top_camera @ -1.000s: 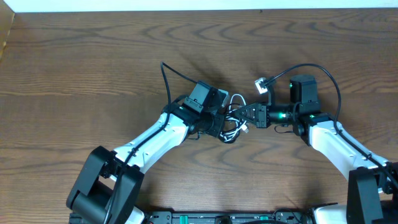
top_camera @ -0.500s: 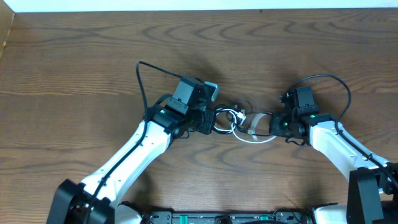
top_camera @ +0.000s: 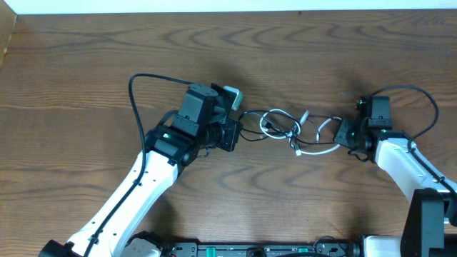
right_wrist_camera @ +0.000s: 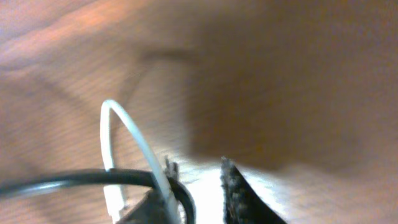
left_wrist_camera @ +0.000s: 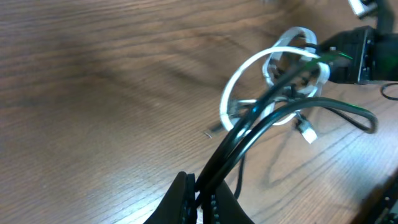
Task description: Untangle cables
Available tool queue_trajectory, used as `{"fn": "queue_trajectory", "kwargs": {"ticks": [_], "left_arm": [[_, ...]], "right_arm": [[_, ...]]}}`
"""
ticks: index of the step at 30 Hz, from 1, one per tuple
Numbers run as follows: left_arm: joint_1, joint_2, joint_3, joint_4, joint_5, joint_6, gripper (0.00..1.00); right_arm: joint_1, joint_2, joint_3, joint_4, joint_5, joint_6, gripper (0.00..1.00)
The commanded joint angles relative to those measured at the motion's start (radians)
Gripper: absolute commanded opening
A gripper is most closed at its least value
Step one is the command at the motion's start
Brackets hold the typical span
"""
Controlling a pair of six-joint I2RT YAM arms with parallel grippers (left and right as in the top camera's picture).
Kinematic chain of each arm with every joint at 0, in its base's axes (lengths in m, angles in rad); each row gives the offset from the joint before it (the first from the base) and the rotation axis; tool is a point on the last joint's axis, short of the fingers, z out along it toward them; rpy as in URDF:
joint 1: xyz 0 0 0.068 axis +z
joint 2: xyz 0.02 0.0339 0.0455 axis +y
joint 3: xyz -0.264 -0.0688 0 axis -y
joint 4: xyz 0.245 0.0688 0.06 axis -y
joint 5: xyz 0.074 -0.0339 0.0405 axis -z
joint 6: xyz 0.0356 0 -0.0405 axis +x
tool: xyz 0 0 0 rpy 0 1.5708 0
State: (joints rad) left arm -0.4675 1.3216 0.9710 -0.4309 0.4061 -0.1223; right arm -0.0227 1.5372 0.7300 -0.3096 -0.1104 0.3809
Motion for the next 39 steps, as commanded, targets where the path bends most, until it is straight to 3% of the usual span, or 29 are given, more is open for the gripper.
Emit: {"fn": "queue_trajectory", "kwargs": {"ticks": [1,4,6,9,11,20,23,27,31,37,38,39], "left_arm": [[0.013,-0.002,-0.007,-0.002,0.034,0.020,0.07],[0.012,-0.001,-0.007,0.003,0.091,0.021,0.08],[0.012,-0.001,-0.007,0.006,0.128,0.021,0.07],[0.012,-0.001,-0.007,0.010,0.180,0.037,0.07],[0.012,-0.001,-0.007,0.023,0.230,0.051,0.07],[0.012,-0.001,-0.007,0.203,0.588,0.050,0.07],[0.012,-0.001,-0.007,0.240,0.634,0.050,0.07],[0.011,-0.001,-0.007,0.248,0.650,0.050,0.07],[0.012,-0.001,-0.007,0.287,0.709,0.050,0.07],[0.012,-0.001,-0.007,0.305,0.697,0.051,0.07],[0.012,-0.001,-0.007,0.304,0.694,0.051,0.07],[0.012,-0.001,-0.007,0.296,0.679,0.051,0.08]], "right_arm": [[-0.009,-0.015,0.002,0.034,-0.273,-0.117,0.25],[-0.009,-0.015,0.002,0.055,-0.370,-0.117,0.29],[-0.009,-0.015,0.002,0.074,-0.515,-0.155,0.49],[-0.008,-0.015,0.002,0.087,-0.766,-0.288,0.64],[-0.008,-0.015,0.002,0.090,-0.811,-0.301,0.70],[0.027,-0.015,0.002,0.090,-0.816,-0.301,0.73],[0.058,-0.015,0.002,0.099,-0.807,-0.301,0.81],[0.104,-0.015,0.002,0.126,-0.794,-0.300,0.83],[0.150,-0.015,0.002,0.134,-0.727,-0.300,0.74],[0.208,-0.015,0.002,0.112,-0.533,-0.296,0.07],[0.213,-0.015,0.002,0.105,-0.497,-0.282,0.01],[0.214,-0.015,0.002,0.091,-0.442,-0.259,0.01]]}}
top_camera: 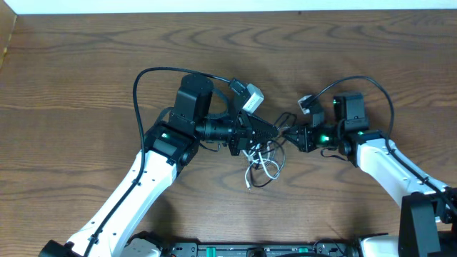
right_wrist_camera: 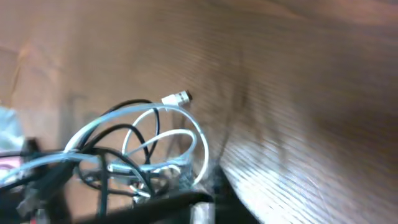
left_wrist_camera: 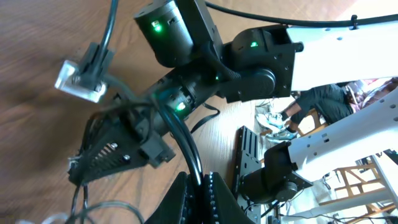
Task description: Untangle cables
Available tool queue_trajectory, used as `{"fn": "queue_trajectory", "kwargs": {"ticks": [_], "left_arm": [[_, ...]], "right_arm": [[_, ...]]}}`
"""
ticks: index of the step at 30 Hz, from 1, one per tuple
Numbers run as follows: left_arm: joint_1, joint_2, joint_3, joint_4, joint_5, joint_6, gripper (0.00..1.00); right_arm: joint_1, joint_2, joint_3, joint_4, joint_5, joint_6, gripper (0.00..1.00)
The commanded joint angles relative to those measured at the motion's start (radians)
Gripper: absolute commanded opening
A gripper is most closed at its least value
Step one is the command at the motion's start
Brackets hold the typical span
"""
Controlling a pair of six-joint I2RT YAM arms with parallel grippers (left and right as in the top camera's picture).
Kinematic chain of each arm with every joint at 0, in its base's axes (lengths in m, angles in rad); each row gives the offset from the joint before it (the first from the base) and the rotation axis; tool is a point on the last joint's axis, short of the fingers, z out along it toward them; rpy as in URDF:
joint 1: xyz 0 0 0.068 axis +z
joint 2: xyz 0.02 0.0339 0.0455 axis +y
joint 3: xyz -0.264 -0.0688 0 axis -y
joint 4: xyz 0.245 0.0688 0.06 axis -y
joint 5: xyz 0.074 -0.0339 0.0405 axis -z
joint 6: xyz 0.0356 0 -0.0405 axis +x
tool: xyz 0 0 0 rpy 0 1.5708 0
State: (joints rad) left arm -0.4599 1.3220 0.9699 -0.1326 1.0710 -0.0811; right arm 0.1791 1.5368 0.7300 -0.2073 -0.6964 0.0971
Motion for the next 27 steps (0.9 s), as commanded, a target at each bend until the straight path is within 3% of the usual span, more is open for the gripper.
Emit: {"fn": "queue_trajectory", "kwargs": {"ticks": [1,5,11,21,27], "left_arm": [[0.005,-0.002,-0.006,-0.027,-0.029,0.010,0.07],[0.005,-0.002,-0.006,-0.152,-0.279,0.027,0.07],[0.005,-0.002,-0.006,-0.296,-0.724,0.035,0.07],[0.005,-0.017,-0.005,-0.257,-0.652,0.019,0.07],[0.011,-0.033,-0.005,-0.251,-0.702,0.017,0.07]], "right_arm": [[0.012,-0.014,0.002,-0.030,0.221,0.061,0.01],[0.000,-0.014,0.002,-0.089,0.439,0.123,0.01],[-0.034,-0.019,0.002,-0.146,0.598,0.151,0.01],[-0.097,-0.205,0.003,-0.143,0.698,0.225,0.01],[-0.108,-0.387,0.003,-0.100,0.698,0.224,0.01]]}}
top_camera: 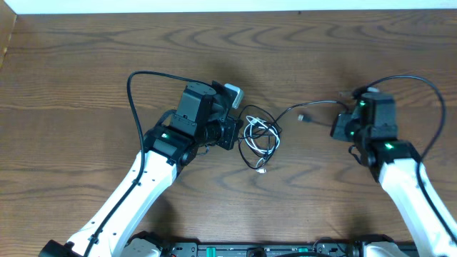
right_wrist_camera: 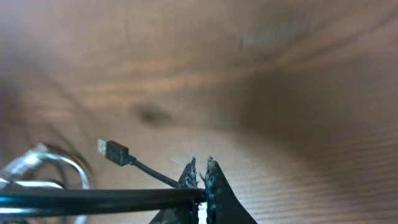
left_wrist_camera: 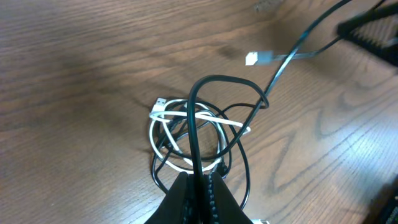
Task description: Untangle cables
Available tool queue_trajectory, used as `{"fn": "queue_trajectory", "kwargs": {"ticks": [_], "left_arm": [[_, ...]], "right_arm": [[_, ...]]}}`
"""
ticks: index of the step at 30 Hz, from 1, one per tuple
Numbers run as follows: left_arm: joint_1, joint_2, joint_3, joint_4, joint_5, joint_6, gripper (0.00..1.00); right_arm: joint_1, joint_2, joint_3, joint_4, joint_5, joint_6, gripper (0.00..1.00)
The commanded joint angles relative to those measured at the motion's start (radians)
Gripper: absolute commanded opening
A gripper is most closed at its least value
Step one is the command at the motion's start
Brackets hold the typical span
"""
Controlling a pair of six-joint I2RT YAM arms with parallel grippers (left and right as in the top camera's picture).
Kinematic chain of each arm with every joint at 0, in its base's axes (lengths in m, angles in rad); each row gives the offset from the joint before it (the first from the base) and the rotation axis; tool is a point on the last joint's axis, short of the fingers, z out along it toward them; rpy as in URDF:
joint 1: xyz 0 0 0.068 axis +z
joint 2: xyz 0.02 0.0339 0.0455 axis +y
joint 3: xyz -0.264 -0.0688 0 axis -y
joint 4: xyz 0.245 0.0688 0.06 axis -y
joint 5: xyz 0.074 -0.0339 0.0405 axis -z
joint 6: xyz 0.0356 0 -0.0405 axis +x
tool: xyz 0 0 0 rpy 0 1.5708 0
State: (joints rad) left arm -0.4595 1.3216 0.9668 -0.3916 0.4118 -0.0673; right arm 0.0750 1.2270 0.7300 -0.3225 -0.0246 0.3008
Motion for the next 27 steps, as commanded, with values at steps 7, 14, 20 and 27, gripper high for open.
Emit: {"fn": "queue_trajectory", "kwargs": {"ticks": [7,14,20,27], "left_arm": [[0.103,-0.152,0.000,-0.017,-0.156,0.003,0.07],[0.310,-0.277,0.000,-0.081,-0.154,0.002,0.07],[0.489,-0.320,0.000,-0.068,-0.130,-0.084,0.07],[0.560,-0.305,0.000,0.000,0.054,-0.146,0.08]], "right_arm": [[-0.045,-0.248,0.003,0.031,0.197,0.021,0.01],[-0.224,-0.271,0.003,-0.036,0.244,0.047,0.01],[-0.454,-0.199,0.003,-0.077,0.242,0.063,0.01],[-0.610,-0.113,0.003,-0.078,0.135,0.070,0.01]]}}
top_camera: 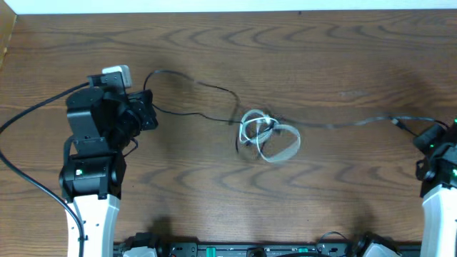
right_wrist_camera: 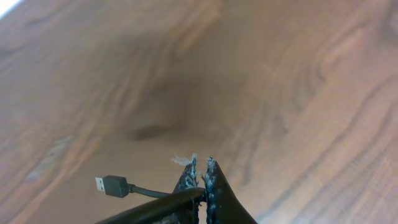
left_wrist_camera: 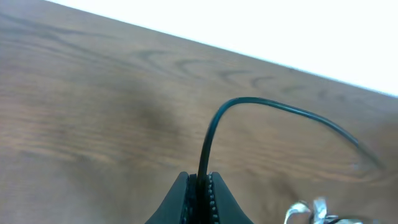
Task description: Untangle cables
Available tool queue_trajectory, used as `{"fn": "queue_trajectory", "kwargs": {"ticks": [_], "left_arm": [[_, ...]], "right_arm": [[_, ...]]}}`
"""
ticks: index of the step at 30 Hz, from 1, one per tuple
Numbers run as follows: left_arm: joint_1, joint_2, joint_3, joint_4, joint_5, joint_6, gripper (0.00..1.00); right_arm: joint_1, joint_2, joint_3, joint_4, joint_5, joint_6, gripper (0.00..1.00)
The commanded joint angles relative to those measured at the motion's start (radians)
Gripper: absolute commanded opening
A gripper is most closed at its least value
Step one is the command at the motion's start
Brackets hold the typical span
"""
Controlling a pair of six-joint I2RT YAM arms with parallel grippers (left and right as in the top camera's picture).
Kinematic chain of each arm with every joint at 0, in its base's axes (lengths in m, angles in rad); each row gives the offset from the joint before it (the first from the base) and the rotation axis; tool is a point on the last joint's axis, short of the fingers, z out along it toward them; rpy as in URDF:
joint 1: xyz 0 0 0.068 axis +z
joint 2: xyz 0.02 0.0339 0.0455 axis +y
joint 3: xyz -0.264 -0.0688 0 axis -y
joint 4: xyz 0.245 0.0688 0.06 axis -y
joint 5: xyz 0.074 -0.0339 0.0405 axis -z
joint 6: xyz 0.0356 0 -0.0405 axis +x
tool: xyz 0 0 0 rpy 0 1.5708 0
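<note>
A black cable (top_camera: 200,87) runs from my left gripper (top_camera: 148,116) across to a small knot (top_camera: 258,132) in mid-table, then on as a long strand (top_camera: 343,123) to my right gripper (top_camera: 425,141). A white cable (top_camera: 280,148) is looped in that knot. In the left wrist view the left gripper (left_wrist_camera: 200,179) is shut on the black cable (left_wrist_camera: 261,103), which arcs up and away to the right. In the right wrist view the right gripper (right_wrist_camera: 200,169) is shut on the black cable just behind its USB plug (right_wrist_camera: 109,185).
The brown wooden table (top_camera: 228,207) has a white far edge (top_camera: 228,6). Each arm's own thick black lead trails near it, the left one (top_camera: 28,125) looping off the left side.
Both grippers have moved far apart, the left to the table's left side, the right to its right edge. The black cable now lies stretched out between them, with a smaller knot in the middle.
At first both grippers held the tangle from either side. Then they were close together with the bundle bunched between them. Then the right gripper held the black cable's plug end away from the coil. Now the black cable is drawn out long.
</note>
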State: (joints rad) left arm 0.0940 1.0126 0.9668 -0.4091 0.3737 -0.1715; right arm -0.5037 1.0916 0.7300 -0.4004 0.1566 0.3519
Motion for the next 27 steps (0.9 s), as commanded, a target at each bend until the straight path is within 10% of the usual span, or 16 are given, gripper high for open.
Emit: {"fn": "queue_trajectory", "kwargs": {"ticks": [1,16,20,27], "left_arm": [[0.003,0.007,0.000,0.022,0.093,-0.063,0.07],[-0.291,0.261,0.000,0.049,0.217,-0.042,0.09],[-0.344,0.344,0.000,0.075,0.217,-0.032,0.76],[-0.414,0.435,0.000,0.040,0.217,-0.032,0.84]], "right_arm": [[-0.033,0.031,0.003,0.000,-0.064,0.019,0.01],[0.108,0.073,0.003,0.105,-0.529,-0.084,0.01],[0.146,0.073,0.003,0.101,-0.528,-0.106,0.01],[0.165,0.073,0.003,0.081,-0.526,-0.107,0.01]]}}
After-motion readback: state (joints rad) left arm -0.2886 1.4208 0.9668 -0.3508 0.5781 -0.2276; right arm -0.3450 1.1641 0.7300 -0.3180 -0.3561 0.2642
